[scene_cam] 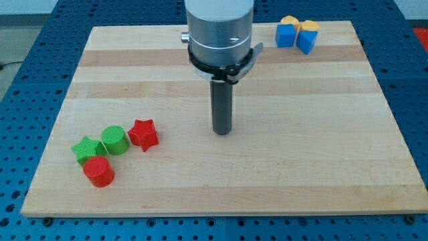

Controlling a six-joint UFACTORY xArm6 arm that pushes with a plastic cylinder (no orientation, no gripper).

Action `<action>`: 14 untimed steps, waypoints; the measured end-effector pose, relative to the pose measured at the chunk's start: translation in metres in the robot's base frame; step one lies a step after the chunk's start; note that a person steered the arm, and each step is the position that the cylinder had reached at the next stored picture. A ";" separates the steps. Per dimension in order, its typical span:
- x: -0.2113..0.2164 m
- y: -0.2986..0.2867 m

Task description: Slightly push the green blocks and red star towards center of the board

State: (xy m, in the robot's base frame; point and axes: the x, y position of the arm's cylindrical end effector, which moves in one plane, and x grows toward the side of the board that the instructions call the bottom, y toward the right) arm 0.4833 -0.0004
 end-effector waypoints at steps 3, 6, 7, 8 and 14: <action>-0.065 -0.072; -0.035 -0.298; -0.029 -0.304; 0.029 -0.290; 0.049 -0.220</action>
State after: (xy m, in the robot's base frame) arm 0.5324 -0.2202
